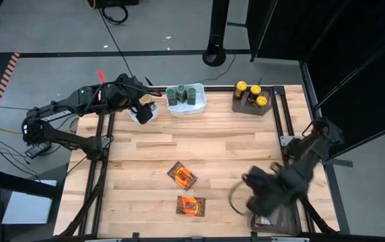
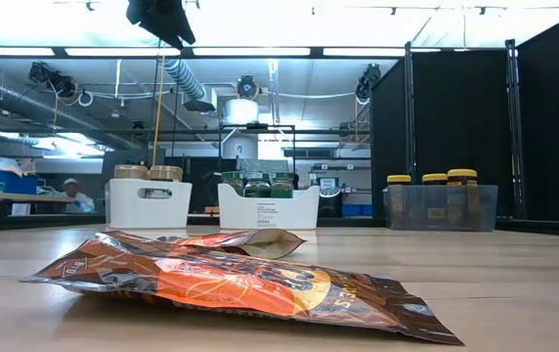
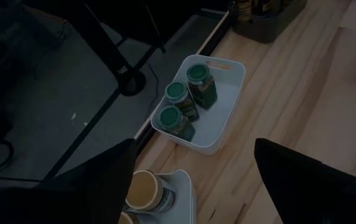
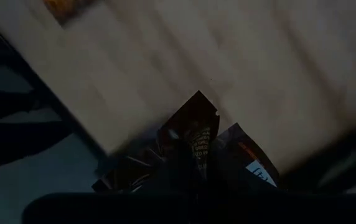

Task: Sort spices by type
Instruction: Put the top orange seasoning bag into the bottom black bin

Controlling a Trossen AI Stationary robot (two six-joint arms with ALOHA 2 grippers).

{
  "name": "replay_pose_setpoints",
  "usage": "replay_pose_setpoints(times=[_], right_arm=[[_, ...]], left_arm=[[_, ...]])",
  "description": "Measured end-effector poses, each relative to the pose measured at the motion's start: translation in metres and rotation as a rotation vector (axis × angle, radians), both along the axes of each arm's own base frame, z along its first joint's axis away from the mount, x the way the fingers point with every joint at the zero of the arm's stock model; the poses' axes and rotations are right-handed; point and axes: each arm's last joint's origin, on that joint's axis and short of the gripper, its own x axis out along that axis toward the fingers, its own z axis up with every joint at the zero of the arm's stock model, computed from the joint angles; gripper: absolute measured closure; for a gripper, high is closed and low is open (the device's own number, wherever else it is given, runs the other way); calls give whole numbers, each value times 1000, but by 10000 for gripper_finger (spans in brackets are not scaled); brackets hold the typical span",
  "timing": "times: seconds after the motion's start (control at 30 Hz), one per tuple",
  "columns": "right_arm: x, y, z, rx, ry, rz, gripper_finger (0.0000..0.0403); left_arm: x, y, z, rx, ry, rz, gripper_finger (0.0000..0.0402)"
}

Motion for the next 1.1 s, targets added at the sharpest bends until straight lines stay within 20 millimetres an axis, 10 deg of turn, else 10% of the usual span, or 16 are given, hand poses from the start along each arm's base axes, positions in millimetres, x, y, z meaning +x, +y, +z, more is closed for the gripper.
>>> replay_pose_setpoints(times=[0.47, 1.1], right_arm=[[-73, 65, -36, 84, 170, -314, 365], [-64, 69, -58, 141, 155, -210, 267]], left_arm=[[2, 0, 2, 7, -34, -1, 69], [2, 0, 2, 5, -34, -4, 69]])
